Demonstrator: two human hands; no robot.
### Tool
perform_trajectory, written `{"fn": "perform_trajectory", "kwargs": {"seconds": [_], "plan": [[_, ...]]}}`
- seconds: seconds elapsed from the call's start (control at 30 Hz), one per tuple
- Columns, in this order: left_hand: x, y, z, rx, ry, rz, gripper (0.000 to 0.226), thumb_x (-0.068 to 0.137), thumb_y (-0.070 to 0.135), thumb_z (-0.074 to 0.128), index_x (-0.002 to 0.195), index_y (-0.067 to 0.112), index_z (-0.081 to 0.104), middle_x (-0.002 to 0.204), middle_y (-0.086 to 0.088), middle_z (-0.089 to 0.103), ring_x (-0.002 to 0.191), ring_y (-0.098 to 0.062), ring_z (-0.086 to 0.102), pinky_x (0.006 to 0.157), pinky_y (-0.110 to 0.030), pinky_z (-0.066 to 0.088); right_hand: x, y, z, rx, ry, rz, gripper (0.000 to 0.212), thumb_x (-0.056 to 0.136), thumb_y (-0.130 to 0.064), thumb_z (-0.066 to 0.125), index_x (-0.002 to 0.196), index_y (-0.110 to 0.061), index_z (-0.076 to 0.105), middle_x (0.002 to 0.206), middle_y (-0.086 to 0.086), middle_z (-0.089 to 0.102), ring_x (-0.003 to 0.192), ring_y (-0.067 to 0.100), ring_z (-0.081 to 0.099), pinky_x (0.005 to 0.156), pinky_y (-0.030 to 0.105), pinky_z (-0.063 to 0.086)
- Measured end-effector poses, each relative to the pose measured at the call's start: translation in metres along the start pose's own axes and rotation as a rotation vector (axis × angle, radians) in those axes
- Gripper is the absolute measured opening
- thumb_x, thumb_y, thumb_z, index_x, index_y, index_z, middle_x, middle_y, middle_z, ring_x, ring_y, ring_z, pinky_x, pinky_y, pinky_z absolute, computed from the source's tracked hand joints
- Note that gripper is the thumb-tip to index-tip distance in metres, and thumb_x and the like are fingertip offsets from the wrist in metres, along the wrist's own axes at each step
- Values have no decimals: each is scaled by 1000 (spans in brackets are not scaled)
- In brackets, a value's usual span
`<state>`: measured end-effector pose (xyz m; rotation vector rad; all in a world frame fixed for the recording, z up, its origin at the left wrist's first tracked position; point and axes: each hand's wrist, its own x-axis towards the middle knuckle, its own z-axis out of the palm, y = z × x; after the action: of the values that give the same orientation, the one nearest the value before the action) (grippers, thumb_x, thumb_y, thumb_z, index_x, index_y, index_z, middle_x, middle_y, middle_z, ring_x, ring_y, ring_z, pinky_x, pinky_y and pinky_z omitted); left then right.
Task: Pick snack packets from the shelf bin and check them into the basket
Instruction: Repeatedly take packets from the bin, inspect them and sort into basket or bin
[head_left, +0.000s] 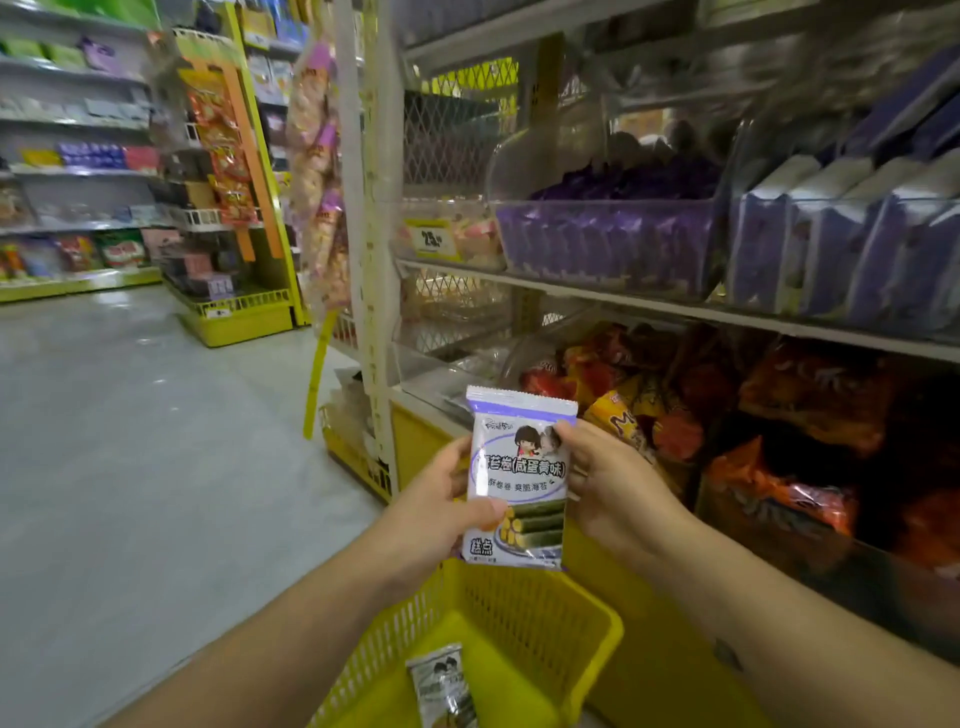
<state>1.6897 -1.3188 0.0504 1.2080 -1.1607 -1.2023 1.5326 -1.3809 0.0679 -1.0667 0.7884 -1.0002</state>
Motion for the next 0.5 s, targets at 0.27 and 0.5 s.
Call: {"fn": "perform_trajectory", "kwargs": {"seconds": [0.27,0.5], "plan": [[8,-10,9,-117,228,50,20,96,33,53,105,23,68,98,0,76,88,-16,74,61,-24,55,-1,10,1,-36,-14,33,20,92,-12,53,101,-8,70,93,8,70,82,19,61,72,34,39],[4,-8,8,-256,225,54,16,95,17,56,98,16,71,98,-8,76,89,-18,73,65,-27,58,-8,9,-1,-107,-7,-26,21,95,-16,52,100,-8,71,97,11,72,82,17,60,64,28,44]]}}
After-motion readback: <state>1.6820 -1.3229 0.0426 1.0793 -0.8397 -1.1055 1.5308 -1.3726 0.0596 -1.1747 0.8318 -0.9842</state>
